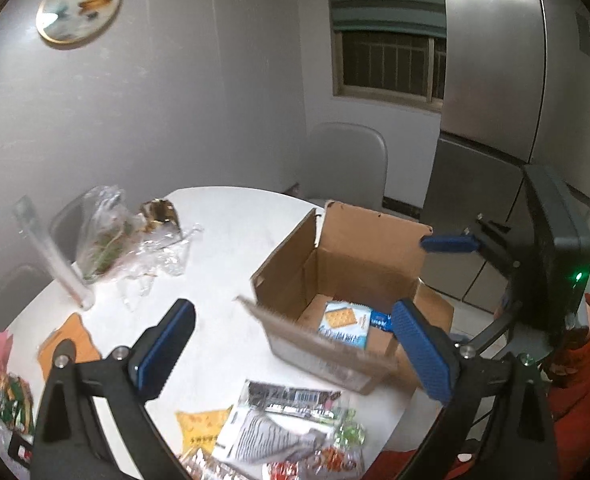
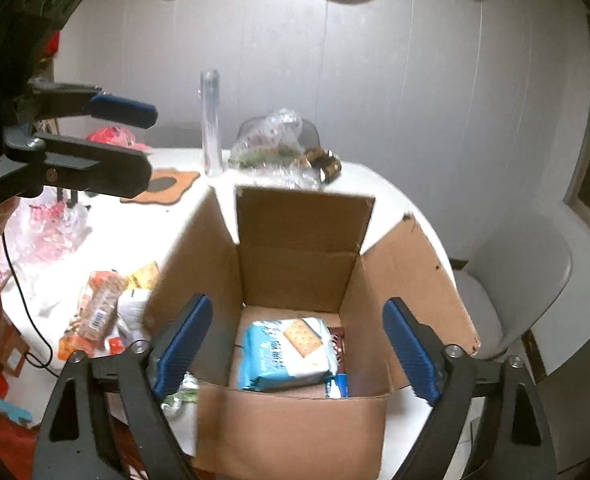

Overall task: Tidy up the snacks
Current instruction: 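Withdraw both grippers from the box back toward the snack pile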

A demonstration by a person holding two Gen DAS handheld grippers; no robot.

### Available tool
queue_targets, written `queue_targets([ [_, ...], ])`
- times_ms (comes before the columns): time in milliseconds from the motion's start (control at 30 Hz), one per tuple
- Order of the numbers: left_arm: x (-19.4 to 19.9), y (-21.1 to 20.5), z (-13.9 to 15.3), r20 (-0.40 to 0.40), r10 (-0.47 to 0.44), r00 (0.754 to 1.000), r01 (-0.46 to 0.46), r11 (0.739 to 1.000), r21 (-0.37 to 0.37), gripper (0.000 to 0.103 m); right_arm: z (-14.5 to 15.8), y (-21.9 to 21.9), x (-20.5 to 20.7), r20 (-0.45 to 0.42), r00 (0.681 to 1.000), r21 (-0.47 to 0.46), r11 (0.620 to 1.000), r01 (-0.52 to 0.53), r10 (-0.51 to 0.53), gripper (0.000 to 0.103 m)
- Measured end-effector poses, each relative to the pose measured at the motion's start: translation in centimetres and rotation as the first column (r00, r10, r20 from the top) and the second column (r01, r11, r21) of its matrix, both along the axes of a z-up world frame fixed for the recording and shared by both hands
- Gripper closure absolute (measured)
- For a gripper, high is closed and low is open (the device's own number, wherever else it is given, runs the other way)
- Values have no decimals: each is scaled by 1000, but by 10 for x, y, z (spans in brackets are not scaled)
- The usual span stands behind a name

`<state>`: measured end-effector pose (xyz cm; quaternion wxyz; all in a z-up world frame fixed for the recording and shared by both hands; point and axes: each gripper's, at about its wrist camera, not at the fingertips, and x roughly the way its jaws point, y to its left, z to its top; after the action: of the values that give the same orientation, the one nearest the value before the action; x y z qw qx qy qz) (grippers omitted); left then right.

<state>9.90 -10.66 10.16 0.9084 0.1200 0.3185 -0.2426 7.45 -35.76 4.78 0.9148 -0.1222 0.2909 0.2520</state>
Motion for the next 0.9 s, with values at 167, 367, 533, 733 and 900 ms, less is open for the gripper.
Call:
queue_targets([
  [167, -36, 33, 1, 46, 51, 998, -51, 999, -5, 6, 21, 14, -36, 80, 997, -1, 1000, 6, -6, 5],
  [367, -73, 73, -13, 74, 129, 989, -127, 992, -24, 5, 38, 43, -78, 133, 990, 34, 998, -52, 47, 0],
  [533, -91, 104, -41, 100, 228, 968, -227, 974, -27, 5, 30, 80, -105, 136, 977, 36, 984, -173, 167, 0],
  [733, -96, 135, -88, 34, 293, 956, -290, 954, -76, 5, -8, 115, -122, 102, 956, 19, 961, -277, 273, 1],
  [900, -94, 142, -130, -45, 303, 952, -306, 948, -82, 1, -53, 122, -121, 50, 971, 60, 969, -238, 235, 25],
])
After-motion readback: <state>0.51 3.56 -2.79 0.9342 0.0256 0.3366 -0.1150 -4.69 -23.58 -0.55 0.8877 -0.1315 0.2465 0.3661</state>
